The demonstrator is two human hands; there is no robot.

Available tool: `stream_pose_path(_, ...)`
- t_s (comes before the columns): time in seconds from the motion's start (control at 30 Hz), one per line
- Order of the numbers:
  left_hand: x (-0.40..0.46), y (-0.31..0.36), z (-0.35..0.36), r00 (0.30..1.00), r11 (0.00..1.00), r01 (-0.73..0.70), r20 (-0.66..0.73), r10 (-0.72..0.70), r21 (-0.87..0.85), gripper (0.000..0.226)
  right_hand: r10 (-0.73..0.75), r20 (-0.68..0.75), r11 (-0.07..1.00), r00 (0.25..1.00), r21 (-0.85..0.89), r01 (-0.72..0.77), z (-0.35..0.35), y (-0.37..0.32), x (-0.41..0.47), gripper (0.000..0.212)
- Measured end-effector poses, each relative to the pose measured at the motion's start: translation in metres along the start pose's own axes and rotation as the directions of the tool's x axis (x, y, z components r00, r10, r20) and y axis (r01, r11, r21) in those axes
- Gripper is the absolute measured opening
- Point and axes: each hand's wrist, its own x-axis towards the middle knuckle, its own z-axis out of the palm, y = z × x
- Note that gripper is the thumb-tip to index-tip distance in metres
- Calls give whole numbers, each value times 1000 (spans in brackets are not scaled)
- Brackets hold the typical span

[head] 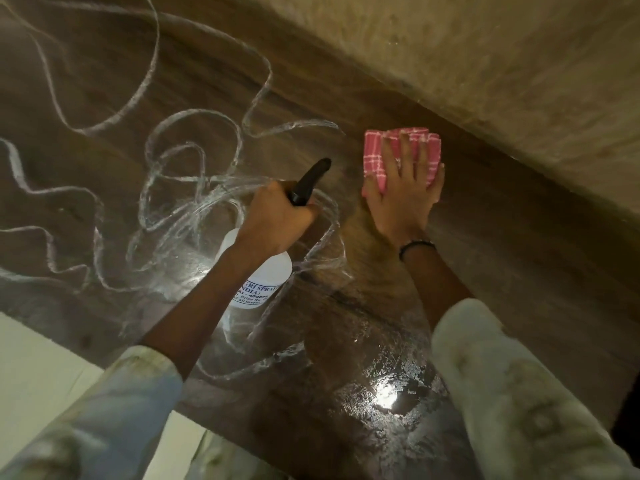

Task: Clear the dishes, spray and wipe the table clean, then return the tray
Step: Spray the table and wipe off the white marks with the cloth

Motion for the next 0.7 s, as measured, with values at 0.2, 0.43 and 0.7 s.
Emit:
stream_pose_path(0.2, -22, -7, -4, 998, 997, 20, -63, -15, 80, 21, -301, 25, 954, 953, 10, 300, 10, -37, -32, 61)
stream_pose_path(0.43, -37, 3, -4, 997, 995, 12, -83, -4, 100, 11, -362, 57, 931, 930, -33, 364, 0, 28, -52, 63)
stream_pose_path(0.7, -16, 11, -1, 999, 1000, -10, -34, 9, -10, 5, -188, 56, 982, 981, 12, 188, -4, 12, -21, 68)
